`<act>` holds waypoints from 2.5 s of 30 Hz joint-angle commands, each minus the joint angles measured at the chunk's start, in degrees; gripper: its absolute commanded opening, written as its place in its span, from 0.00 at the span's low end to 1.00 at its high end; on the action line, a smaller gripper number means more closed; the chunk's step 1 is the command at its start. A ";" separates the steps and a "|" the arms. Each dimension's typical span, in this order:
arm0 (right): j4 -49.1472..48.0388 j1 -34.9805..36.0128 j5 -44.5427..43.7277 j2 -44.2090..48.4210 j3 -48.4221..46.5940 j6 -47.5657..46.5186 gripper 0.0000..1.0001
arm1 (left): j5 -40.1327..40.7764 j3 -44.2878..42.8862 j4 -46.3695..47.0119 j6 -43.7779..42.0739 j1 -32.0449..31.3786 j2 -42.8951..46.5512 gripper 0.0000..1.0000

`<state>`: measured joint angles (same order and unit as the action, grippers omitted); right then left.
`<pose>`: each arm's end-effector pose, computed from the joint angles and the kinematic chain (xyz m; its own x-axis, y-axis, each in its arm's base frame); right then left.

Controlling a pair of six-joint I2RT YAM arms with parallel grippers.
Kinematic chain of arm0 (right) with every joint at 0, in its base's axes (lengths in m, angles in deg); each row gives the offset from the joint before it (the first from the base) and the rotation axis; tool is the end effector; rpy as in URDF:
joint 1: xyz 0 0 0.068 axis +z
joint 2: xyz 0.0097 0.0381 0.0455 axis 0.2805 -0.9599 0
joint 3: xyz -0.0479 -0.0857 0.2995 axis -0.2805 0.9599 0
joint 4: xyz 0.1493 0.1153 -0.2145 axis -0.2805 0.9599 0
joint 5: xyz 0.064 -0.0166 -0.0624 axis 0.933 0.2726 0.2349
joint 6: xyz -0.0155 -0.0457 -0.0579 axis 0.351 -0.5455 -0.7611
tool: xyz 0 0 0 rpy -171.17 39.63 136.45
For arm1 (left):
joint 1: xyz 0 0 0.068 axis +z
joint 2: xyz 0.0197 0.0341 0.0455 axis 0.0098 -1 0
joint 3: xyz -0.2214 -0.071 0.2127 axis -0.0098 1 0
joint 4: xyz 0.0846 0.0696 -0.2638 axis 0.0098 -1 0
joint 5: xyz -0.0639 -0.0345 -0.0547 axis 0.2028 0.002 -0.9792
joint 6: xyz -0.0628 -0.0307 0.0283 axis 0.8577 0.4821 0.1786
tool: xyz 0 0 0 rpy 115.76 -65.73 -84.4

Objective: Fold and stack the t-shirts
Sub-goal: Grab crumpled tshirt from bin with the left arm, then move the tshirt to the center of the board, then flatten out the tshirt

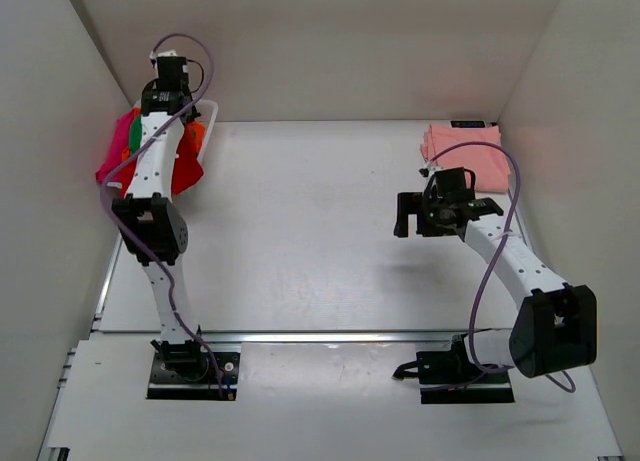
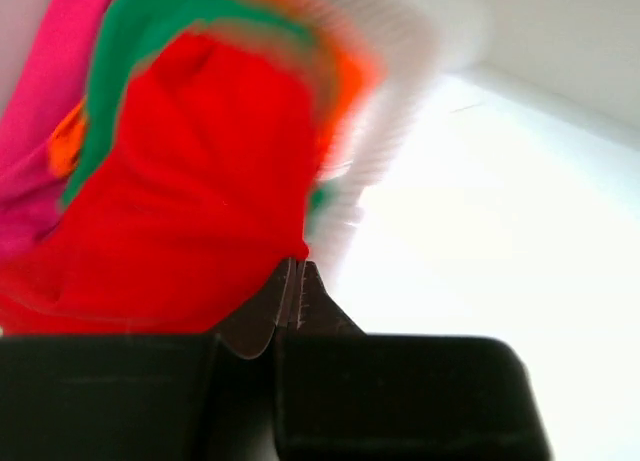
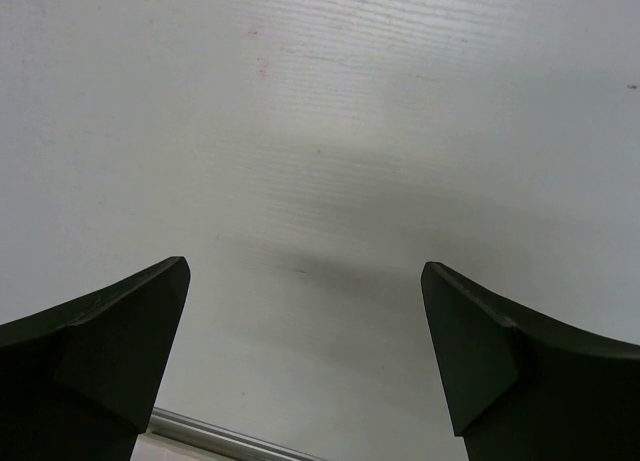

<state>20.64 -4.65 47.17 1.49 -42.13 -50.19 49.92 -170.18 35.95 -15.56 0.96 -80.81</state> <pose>0.2908 0.0697 0.2671 -0.8193 -0.0269 -0.5728 -0.1744 0.9633 0.2041 0.5558 0.0383 0.3584 -0.6043 -0.2117 -0.7681 -0.4312 0.8976 0.0919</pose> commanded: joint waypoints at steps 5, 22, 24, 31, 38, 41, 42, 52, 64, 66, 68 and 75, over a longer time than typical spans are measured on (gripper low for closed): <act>-2.05 0.75 0.78 8.28 4.36 4.84 0.99 | -29.05 -2.81 9.45 9.10 -11.19 29.12 0.00; -5.30 -12.44 3.41 19.37 8.15 0.53 0.99 | -42.76 54.97 25.34 19.60 -8.38 51.98 0.00; -5.91 -10.16 4.90 17.27 8.42 0.27 0.99 | -38.29 62.71 24.66 17.06 -8.64 46.56 0.00; -5.57 -2.50 1.30 11.46 9.20 0.71 0.99 | -41.34 67.92 25.69 15.89 -4.41 40.28 0.35; -7.86 -3.29 1.14 13.56 13.51 2.30 0.99 | -40.98 74.76 23.42 15.27 -13.71 54.85 0.59; -7.85 -3.02 -1.15 11.37 14.65 3.08 0.99 | -39.49 79.86 26.83 21.15 -23.27 60.22 0.59; -9.16 -3.63 -1.06 10.58 14.66 3.78 0.99 | -39.23 81.62 28.42 24.74 -25.23 61.19 0.59; -16.72 2.50 3.06 5.13 15.97 3.27 0.76 | -34.49 92.97 38.20 30.58 -33.96 54.36 0.58; -19.80 7.61 0.16 -6.73 12.99 1.33 0.61 | -22.98 94.65 36.17 29.87 -35.10 44.60 0.61; -19.89 7.61 0.34 -7.79 12.73 1.42 0.32 | -21.74 94.12 35.47 28.82 -35.27 43.10 0.56; -20.15 7.87 1.39 -8.75 12.29 0.98 0.18 | -21.74 93.76 36.16 28.81 -35.18 41.78 0.46; -15.94 6.39 -0.27 -8.94 10.26 0.18 0.00 | -21.83 91.40 31.44 27.15 -32.03 47.30 0.00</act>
<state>3.94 2.96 48.53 -8.98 -29.74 -49.30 25.71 -76.47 71.73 13.62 -33.73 -37.97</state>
